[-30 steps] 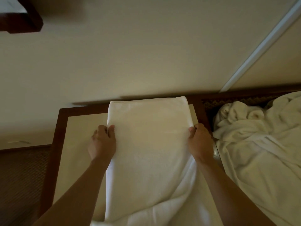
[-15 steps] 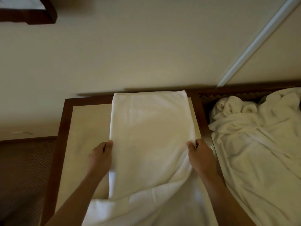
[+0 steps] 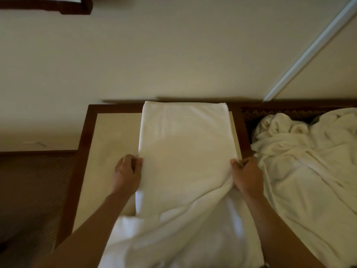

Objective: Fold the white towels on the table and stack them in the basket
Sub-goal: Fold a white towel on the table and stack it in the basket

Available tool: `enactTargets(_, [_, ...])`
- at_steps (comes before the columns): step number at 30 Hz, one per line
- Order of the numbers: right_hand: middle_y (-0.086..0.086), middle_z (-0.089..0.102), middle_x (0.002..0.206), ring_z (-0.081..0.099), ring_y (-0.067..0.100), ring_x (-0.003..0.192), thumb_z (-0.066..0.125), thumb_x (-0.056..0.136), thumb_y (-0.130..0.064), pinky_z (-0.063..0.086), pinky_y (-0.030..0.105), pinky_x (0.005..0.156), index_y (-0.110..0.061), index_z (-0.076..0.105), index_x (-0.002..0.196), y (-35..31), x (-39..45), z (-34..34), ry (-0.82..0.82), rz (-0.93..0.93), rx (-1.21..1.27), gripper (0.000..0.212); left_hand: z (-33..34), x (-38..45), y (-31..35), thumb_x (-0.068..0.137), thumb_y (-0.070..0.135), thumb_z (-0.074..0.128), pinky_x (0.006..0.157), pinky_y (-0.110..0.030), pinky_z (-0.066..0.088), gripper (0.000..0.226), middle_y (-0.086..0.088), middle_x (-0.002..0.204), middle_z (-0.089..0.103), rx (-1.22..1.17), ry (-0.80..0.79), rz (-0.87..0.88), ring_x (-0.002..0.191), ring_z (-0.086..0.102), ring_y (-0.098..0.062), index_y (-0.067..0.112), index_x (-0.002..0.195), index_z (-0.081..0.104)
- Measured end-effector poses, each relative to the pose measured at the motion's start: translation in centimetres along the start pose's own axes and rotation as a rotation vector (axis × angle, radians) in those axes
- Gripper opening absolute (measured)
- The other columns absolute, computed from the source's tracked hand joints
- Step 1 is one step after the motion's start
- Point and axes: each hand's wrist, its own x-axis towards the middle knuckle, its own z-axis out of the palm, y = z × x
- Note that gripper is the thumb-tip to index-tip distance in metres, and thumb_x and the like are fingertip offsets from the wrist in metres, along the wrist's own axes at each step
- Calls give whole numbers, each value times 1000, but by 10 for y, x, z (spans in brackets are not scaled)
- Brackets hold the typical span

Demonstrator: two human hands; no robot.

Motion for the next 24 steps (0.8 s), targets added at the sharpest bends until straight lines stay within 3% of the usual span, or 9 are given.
enactTargets(5, [15, 65, 111, 63, 37, 104, 58, 100, -42, 42, 38, 79, -10, 51, 120, 0, -35, -10, 38, 28, 106, 38, -39, -42, -17, 101, 37, 56, 66, -34, 49, 17, 5, 79, 66, -24, -271, -32, 75, 62, -18, 29, 90, 64])
enactTargets(8, [10, 68, 101, 65, 32, 95, 54, 102, -39, 42, 35, 76, -13, 50, 123, 1, -87, -4, 57, 7, 188, 34, -60, -78, -41, 99, 40, 58, 76, -30, 55, 11, 14, 89, 69, 37, -463, 53, 81, 64, -4, 36, 94, 67])
enactTargets(10, [5, 69, 91, 67, 26, 84, 53, 103, -39, 46, 33, 68, -18, 47, 120, 4, -123, 4, 13, -41, 218, 28, -71, -96, -61, 93, 61, 50, 90, -34, 54, 30, 22, 105, 68, 198, -519, 169, 95, 61, 1, 41, 108, 66])
enactTargets(12, [2, 65, 80, 64, 19, 73, 52, 104, -36, 45, 29, 59, -19, 44, 119, 8, -159, 10, -50, -84, 241, 24, -78, -110, -78, 89, 73, 40, 103, -40, 44, 56, 19, 123, 62, 398, -525, 187, 112, 54, -9, 40, 130, 58])
enactTargets(13, [2, 63, 76, 63, 17, 68, 53, 104, -34, 44, 27, 56, -19, 44, 119, 10, -173, 13, -82, -105, 255, 23, -80, -115, -81, 91, 71, 41, 105, -42, 40, 57, 15, 127, 61, 468, -522, 170, 117, 52, -14, 38, 134, 55])
enactTargets(15, [3, 61, 74, 62, 16, 67, 55, 104, -32, 43, 25, 57, -20, 44, 118, 14, -202, 15, -145, -122, 274, 21, -85, -130, -79, 96, 65, 43, 100, -42, 42, 46, 8, 119, 65, 465, -511, 145, 112, 56, -18, 33, 126, 57])
enactTargets(18, [6, 62, 79, 61, 21, 72, 54, 104, -32, 47, 30, 61, -16, 53, 105, 21, -238, 13, -253, -154, 255, 16, -93, -169, -60, 102, 47, 49, 74, -31, 52, 21, 3, 95, 65, 87, -415, 94, 85, 62, -15, 27, 109, 52])
enactTargets(20, [15, 61, 79, 60, 26, 71, 51, 104, -39, 51, 41, 69, -5, 59, 96, 24, -260, 8, -351, -163, 270, 36, -100, -204, -40, 105, 39, 50, 57, -19, 46, 14, 3, 87, 64, -15, -356, 181, 74, 62, -10, 25, 108, 50])
enactTargets(24, [10, 71, 82, 68, 22, 68, 48, 99, -63, 52, 34, 61, -10, 69, 102, 22, -300, -22, -619, 17, 370, 57, -101, -271, 1, 106, 36, 49, 58, -16, 44, 8, 7, 84, 61, -62, -376, 422, 71, 60, -6, 28, 106, 48])
